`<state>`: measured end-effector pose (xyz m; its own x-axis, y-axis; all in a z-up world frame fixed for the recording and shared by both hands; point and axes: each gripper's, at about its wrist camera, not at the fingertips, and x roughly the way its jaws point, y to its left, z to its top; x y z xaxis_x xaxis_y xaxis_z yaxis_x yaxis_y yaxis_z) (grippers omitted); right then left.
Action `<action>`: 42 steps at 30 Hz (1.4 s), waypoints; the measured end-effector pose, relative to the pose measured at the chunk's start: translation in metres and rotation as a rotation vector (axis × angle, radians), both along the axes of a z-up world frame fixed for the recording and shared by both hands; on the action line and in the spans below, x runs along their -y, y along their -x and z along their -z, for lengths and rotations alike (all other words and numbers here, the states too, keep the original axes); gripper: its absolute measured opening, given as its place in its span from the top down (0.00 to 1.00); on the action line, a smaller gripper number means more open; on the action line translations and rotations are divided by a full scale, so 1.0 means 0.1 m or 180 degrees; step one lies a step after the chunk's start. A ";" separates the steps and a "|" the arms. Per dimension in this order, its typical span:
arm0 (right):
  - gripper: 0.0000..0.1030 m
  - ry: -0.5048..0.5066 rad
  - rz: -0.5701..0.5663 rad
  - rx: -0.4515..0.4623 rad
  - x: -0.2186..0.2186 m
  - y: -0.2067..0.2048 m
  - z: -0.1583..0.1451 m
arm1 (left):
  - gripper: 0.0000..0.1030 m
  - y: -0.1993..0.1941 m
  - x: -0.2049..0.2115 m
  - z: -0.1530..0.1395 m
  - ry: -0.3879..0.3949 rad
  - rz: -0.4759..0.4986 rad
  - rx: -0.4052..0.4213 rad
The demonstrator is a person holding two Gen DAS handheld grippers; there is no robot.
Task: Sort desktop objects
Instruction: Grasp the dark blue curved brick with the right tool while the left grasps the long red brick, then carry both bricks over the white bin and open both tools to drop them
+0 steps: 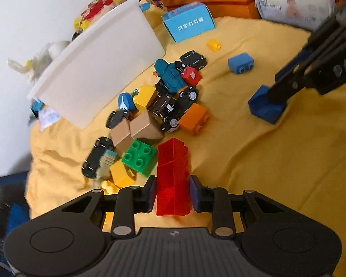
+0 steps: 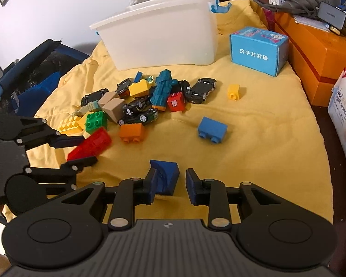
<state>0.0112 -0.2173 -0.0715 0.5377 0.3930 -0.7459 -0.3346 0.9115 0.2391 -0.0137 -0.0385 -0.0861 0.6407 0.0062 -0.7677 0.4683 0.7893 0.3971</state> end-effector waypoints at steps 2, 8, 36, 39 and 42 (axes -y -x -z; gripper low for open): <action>0.69 -0.0002 -0.0002 -0.0008 0.00 0.00 0.00 | 0.68 -0.05 -0.16 -0.13 0.0678 -0.0162 -0.0305; 0.69 0.0000 -0.0034 0.0014 -0.03 0.01 -0.01 | 0.67 -0.25 -0.78 0.15 0.3324 -0.1297 -0.1687; 0.48 0.0214 -0.0214 0.0167 -0.21 0.04 -0.03 | 0.46 -0.01 -0.16 -0.19 0.0965 -0.0736 -0.0287; 0.48 0.0313 -0.0248 0.0154 -0.29 0.00 0.02 | 0.51 -0.02 -0.13 -0.11 0.1025 -0.0690 -0.0418; 0.54 0.0496 -0.0313 0.0137 -0.36 -0.01 0.10 | 0.74 -0.02 -0.15 -0.05 0.1133 -0.0673 -0.0511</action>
